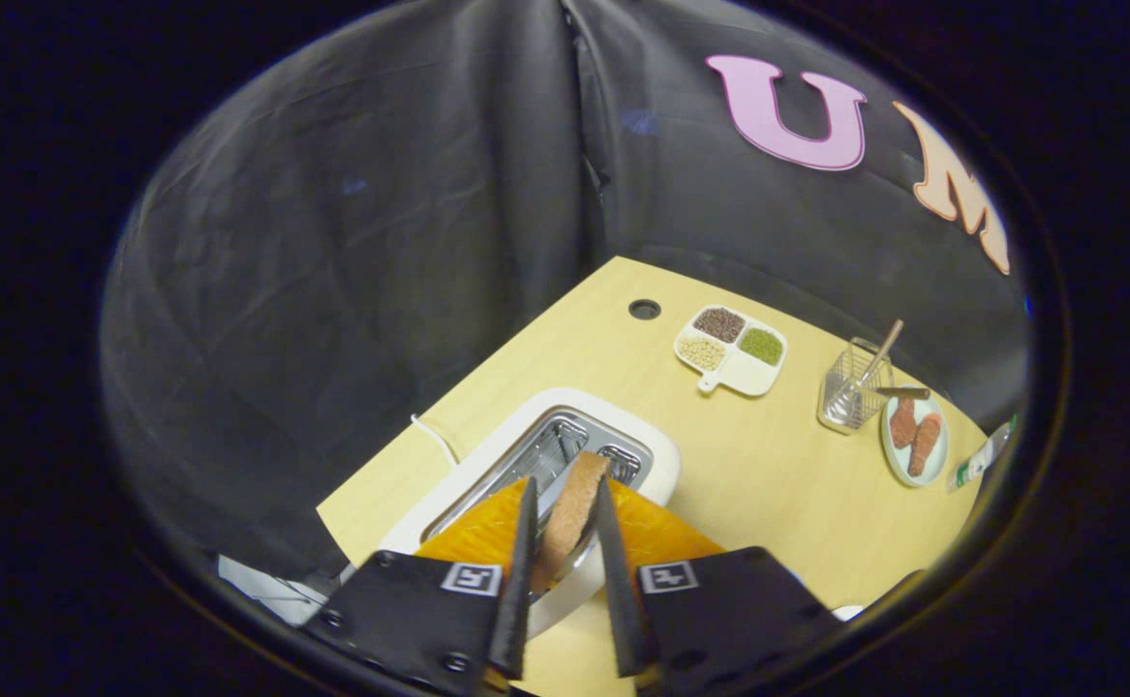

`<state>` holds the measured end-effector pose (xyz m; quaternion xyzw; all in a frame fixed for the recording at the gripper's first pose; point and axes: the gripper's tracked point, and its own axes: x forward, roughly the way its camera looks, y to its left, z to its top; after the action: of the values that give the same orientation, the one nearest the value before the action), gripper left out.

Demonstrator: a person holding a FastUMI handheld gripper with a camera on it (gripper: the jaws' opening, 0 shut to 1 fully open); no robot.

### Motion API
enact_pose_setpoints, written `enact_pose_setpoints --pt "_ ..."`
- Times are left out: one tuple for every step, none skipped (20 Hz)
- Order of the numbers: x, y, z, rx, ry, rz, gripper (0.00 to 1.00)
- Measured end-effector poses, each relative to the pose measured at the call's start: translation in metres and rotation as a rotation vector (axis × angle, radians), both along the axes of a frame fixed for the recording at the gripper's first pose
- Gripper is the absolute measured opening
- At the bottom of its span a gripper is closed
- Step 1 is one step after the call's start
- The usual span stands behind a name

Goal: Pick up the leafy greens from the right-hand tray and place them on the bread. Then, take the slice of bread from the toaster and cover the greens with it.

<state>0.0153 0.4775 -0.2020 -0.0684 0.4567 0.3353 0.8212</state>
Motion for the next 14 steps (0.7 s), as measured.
enact_pose_setpoints --pt "-0.001 -0.001 0.001 0.000 0.014 -0.005 0.35" --pt "-0.005 0.000 0.000 0.003 0.031 -0.006 0.28" --pt "-0.003 -0.001 0.002 -0.004 0.026 -0.022 0.27" --pt "-0.003 -0.002 -0.002 0.001 0.044 -0.028 0.11" --pt "-0.007 -0.001 0.000 0.009 0.054 -0.030 0.10" --pt "-0.007 -0.004 0.005 0.009 0.049 -0.025 0.10" --pt "-0.002 -0.005 0.011 0.021 0.032 -0.035 0.10" --pt "-0.005 -0.003 0.014 0.031 0.030 -0.029 0.05" --pt "-0.007 -0.005 0.021 0.044 0.022 -0.029 0.04" --pt "-0.007 -0.008 0.026 0.052 0.017 -0.027 0.04" --pt "-0.007 -0.010 0.033 0.067 0.010 -0.037 0.04" --pt "-0.007 -0.014 0.039 0.083 0.010 -0.046 0.04" --pt "-0.006 -0.016 0.043 0.100 0.011 -0.058 0.04" --pt "-0.006 -0.021 0.050 0.120 0.011 -0.067 0.04"
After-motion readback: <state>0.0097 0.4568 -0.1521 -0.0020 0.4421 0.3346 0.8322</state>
